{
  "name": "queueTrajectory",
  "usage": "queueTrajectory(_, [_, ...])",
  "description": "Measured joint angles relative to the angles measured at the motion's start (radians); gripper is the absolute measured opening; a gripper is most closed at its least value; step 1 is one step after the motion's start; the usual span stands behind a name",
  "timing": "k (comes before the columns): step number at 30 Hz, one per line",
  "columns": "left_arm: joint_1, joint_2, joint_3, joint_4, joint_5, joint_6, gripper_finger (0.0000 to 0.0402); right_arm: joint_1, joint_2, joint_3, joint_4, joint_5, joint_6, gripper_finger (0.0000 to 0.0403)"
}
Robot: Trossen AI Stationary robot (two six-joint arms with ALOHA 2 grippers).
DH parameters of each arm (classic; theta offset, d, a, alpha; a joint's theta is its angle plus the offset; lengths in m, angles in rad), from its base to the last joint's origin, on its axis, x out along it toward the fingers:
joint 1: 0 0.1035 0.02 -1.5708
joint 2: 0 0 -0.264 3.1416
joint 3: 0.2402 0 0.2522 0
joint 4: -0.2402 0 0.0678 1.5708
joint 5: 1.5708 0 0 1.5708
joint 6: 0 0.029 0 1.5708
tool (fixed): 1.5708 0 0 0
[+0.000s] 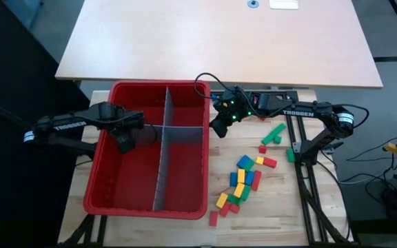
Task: Sort blocks
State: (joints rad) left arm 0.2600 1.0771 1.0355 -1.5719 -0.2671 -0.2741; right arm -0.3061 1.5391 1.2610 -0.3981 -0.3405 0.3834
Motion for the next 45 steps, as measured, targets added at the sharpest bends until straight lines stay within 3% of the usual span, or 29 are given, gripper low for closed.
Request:
queueTrajectory(4, [0.000,0.000,0.000,0.000,-0.008,0.000,0.0000,0.000,0.000,0.000,0.000,0.000,-0.001,0.0000])
queueTrajectory(11, [0.007,0.011,0.000,0.000,-0.160,0.040,0.0000,-0.009,0.000,0.000,0.002,-0.001,-0.002,0.0000])
queueTrajectory(28, [0.032,0.039,0.000,-0.002,-0.267,0.101,0.0000,-0.015,0.000,-0.001,0.011,0.000,-0.001,0.0000])
queueTrajectory(36, [0.033,0.039,0.050,-0.007,-0.206,0.119,0.0000,-0.015,0.000,-0.001,0.010,0.000,0.001,0.0000])
queueTrajectory(45, [0.033,0.035,0.234,0.005,-0.012,0.140,0.0000,-0.015,0.000,-0.001,0.008,0.000,0.001,0.0000])
